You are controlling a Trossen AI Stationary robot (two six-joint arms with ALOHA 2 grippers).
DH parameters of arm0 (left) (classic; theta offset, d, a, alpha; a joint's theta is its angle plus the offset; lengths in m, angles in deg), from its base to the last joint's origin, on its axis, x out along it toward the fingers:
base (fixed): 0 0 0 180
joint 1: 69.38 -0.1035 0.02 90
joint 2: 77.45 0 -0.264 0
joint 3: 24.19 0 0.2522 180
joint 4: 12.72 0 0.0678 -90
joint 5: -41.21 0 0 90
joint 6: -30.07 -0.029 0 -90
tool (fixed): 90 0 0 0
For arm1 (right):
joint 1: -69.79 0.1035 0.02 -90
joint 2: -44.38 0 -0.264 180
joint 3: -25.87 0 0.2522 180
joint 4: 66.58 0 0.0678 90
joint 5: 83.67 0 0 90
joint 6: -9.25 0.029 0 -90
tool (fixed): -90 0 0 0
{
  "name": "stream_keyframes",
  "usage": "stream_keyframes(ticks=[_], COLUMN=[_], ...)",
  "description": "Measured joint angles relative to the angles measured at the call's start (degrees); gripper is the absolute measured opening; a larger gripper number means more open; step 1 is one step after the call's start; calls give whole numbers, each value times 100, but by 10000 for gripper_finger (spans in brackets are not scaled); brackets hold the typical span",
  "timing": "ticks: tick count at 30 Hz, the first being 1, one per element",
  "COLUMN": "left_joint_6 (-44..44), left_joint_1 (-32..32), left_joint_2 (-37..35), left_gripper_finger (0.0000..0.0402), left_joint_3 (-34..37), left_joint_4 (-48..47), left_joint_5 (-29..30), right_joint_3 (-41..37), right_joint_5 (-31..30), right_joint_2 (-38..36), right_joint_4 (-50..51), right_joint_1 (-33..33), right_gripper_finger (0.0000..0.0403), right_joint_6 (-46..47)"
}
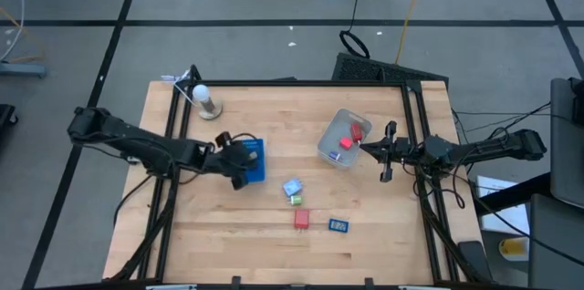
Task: Pick & Place Office items
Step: Put the dark blue digital clock into the blue bin, then put the light blue charger adapter into the gray bin
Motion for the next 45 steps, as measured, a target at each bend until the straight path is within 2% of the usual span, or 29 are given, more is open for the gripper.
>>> stream_keyframes(ticks=[10,16,26,45], left_joint_6=[80,55,25,4], left_joint_1=[-144,-337,-450,-450], left_joint_2=[713,909,975,973], left_gripper_finger=[136,136,137,230], left_joint_3=[0,0,0,0], left_joint_4=[32,33,31,97], left_joint_5=[-21,-322,-468,-614], right_joint_3=[0,0,0,0], right_joint_5=[0,0,0,0], right_joint_2=[32,79,92,92], right_joint_4=[0,-5,-9,-13], right_joint_1=[1,1,0,-1], right_gripper_finger=[4,4,4,4], right_joint_6=[0,0,0,0])
